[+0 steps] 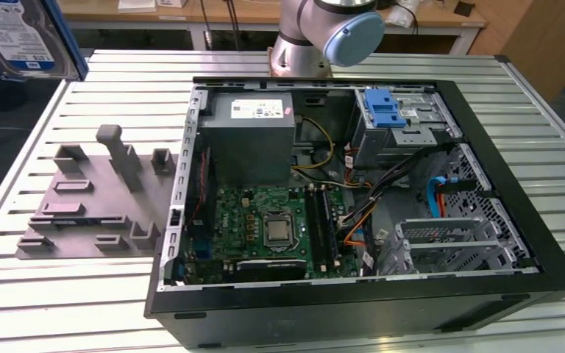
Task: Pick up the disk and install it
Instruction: 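Pick up the disk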
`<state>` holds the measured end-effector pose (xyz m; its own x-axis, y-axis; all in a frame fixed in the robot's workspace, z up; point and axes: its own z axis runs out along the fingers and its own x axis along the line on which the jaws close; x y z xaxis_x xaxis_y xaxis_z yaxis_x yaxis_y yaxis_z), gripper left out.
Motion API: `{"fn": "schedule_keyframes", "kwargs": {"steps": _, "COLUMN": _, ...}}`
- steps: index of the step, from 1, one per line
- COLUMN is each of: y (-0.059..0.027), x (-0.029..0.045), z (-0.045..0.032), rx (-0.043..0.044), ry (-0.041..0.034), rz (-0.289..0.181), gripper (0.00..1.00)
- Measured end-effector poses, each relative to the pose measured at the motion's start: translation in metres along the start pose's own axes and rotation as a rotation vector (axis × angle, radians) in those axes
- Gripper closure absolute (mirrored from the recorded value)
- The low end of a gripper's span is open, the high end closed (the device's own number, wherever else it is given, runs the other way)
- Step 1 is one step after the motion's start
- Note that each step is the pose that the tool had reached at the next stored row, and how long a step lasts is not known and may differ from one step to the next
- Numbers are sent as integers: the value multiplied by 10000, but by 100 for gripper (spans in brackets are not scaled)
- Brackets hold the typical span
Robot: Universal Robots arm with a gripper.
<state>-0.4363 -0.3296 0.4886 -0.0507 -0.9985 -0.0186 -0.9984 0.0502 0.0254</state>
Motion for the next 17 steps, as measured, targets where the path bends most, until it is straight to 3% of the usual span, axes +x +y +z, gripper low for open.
{"fn": "schedule_keyframes", "kwargs": {"steps": 4, "y": 1, "x": -1, "z": -47, "rx": -2, "ry": 1, "rz": 0, "gripper": 64}}
{"fn": "schedule_keyframes", "kwargs": {"steps": 8, "y": 1, "x": -1, "z": -46, "rx": 0, "ry": 0, "rz": 0, "gripper": 64}}
{"fn": "schedule_keyframes", "kwargs": {"steps": 17, "y": -178, "x": 29, "z": -51, "rx": -8, "ry": 1, "rz": 1, "gripper": 64}}
